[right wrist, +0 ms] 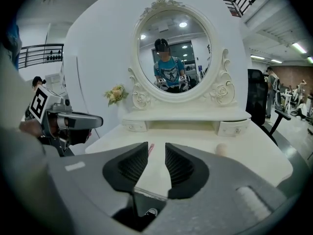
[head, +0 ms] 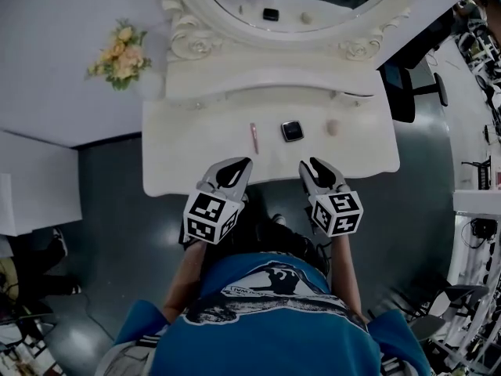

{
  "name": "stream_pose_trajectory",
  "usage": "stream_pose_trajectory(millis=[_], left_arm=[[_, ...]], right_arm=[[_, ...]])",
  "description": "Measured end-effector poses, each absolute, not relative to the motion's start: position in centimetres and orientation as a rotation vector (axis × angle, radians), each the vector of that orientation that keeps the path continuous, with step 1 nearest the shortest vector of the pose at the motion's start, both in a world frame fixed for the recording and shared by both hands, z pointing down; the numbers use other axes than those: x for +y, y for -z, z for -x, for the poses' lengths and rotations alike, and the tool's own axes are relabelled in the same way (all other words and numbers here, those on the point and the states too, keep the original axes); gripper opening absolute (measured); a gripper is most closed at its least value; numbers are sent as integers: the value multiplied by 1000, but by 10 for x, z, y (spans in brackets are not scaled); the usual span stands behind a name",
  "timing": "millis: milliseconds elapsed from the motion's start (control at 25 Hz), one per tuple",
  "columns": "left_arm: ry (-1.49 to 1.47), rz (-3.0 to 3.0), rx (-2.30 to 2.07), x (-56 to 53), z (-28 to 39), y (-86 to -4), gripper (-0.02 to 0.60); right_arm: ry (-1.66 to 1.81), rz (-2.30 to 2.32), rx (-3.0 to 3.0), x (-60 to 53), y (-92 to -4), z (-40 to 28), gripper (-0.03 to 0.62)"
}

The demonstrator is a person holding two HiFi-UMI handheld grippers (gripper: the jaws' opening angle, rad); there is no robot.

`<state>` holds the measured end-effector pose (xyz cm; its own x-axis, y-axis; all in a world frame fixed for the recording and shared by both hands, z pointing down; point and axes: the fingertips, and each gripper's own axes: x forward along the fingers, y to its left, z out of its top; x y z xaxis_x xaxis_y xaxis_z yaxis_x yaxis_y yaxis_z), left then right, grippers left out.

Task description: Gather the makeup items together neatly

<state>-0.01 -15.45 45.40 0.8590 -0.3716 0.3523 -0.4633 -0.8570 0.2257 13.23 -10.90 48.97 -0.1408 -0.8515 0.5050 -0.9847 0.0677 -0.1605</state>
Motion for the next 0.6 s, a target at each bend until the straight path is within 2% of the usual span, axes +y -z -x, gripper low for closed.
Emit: stream_pose_trajectory(millis=[600], left_arm=[[-446, -2730, -705, -71, -31, -449, 18]], right_arm=[[-675, -1799, -2259, -50, -476, -133, 35]])
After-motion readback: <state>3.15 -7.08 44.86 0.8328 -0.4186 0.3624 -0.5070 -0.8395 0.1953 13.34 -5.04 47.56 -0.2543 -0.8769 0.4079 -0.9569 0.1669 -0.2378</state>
